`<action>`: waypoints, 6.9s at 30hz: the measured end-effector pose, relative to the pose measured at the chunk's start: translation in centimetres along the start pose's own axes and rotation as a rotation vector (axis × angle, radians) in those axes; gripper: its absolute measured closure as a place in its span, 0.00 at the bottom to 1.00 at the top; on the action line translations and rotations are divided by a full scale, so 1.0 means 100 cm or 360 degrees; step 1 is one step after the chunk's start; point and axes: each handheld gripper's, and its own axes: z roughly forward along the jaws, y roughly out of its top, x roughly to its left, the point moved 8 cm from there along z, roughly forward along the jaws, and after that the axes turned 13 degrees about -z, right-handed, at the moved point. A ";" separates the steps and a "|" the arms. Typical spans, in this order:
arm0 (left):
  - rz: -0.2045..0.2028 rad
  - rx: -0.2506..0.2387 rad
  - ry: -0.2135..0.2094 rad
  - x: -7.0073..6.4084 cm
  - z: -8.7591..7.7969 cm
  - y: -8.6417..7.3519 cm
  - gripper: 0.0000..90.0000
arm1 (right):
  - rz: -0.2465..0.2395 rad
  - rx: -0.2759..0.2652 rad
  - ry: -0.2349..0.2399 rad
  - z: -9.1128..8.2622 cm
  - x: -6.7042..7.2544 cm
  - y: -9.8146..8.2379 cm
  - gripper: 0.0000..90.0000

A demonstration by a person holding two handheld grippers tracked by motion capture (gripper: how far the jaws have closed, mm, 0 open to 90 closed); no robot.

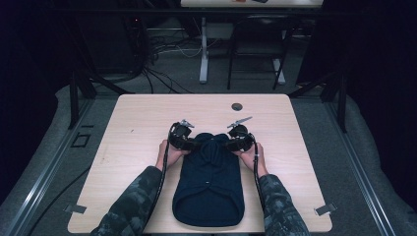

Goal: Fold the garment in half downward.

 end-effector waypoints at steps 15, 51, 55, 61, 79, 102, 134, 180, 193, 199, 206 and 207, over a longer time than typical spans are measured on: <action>-0.0001 -0.0073 -0.0060 -0.004 -0.021 0.004 0.73 | -0.0121 -0.0116 -0.0092 -0.021 0.008 0.014 0.75; 0.0255 -0.0177 -0.0095 -0.038 -0.064 0.011 0.77 | -0.0265 -0.0293 -0.0149 -0.072 0.023 0.014 0.73; 0.0284 -0.0205 -0.0087 -0.042 -0.069 0.012 0.78 | -0.0277 -0.0301 -0.0148 -0.075 0.024 0.015 0.73; 0.0323 -0.0220 -0.0073 -0.047 -0.073 0.013 0.78 | -0.0263 -0.0307 -0.0137 -0.080 0.025 0.014 0.72; 0.0363 -0.0176 -0.0126 -0.054 -0.085 0.010 0.75 | -0.0370 -0.0421 -0.0221 -0.100 0.033 0.021 0.76; 0.0663 -0.0380 -0.0009 -0.078 -0.097 0.017 0.82 | -0.0203 -0.0462 -0.0056 -0.107 0.025 0.007 0.65; 0.0518 -0.0196 -0.0139 -0.072 -0.093 0.000 0.53 | -0.0473 -0.0543 -0.0310 -0.116 0.042 0.017 0.84; 0.0681 -0.0262 0.0022 -0.082 -0.081 -0.032 0.55 | -0.0595 -0.0451 -0.0120 -0.117 0.068 -0.029 0.78; 0.0731 -0.0265 -0.0049 -0.089 -0.082 -0.040 0.71 | -0.0596 -0.0446 -0.0123 -0.119 0.073 -0.039 0.78; 0.0761 -0.0268 -0.0061 -0.091 -0.081 -0.047 0.79 | -0.0594 -0.0441 -0.0109 -0.119 0.076 -0.042 0.78; 0.0791 -0.0261 -0.0058 -0.093 -0.081 -0.058 0.79 | -0.0599 -0.0422 -0.0080 -0.118 0.083 -0.048 0.77; 0.0788 -0.0259 -0.0063 -0.093 -0.081 -0.059 0.79 | -0.0601 -0.0422 -0.0082 -0.118 0.084 -0.049 0.77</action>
